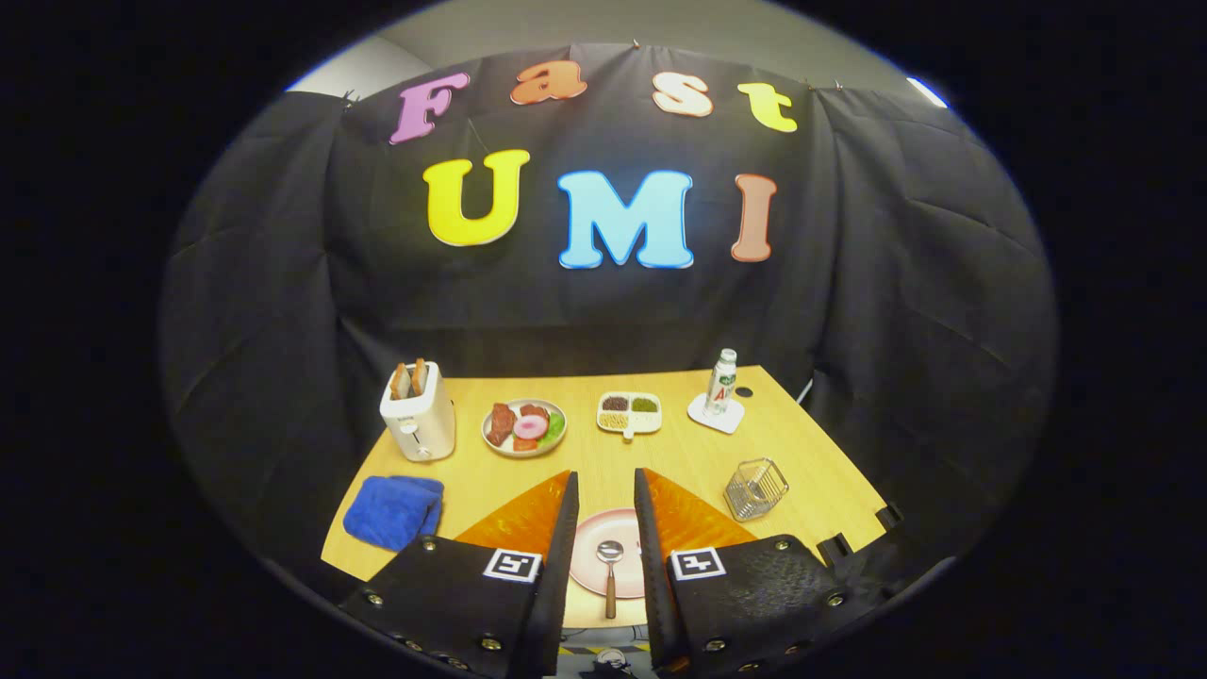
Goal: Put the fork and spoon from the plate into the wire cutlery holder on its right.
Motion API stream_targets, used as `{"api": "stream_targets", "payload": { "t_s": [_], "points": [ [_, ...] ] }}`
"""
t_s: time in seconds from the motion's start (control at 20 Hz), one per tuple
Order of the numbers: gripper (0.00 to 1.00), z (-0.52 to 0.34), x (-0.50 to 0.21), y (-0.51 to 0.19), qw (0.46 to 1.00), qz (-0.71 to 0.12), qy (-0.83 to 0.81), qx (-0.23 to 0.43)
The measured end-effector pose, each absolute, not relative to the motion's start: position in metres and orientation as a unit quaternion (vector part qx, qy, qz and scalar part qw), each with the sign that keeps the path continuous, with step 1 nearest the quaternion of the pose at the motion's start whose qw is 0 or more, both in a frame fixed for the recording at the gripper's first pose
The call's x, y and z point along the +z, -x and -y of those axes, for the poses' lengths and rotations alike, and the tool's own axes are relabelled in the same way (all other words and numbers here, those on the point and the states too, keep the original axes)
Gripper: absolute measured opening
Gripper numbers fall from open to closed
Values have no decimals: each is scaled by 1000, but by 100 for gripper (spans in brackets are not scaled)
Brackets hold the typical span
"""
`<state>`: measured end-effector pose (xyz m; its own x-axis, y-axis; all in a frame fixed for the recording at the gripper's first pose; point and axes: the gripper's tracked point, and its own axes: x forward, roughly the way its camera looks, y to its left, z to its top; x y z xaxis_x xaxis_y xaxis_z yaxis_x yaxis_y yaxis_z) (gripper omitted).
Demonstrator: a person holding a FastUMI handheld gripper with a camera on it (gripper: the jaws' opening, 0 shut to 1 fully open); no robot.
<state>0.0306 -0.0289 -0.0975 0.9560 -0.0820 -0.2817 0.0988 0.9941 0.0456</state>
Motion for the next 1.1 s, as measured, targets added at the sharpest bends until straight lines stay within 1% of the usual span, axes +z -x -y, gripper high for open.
{"api": "stream_targets", "payload": {
  "t_s": [0.4, 0.75, 0.9, 1.1],
  "points": [
    [36, 51, -206, -50, 948, -309, -13, -77],
    [36, 74, -311, -39, 870, -482, 38, -101],
    [36, 75, -346, -40, 844, -528, 31, -92],
    [36, 76, -380, -42, 820, -566, 31, -79]
  ]
}}
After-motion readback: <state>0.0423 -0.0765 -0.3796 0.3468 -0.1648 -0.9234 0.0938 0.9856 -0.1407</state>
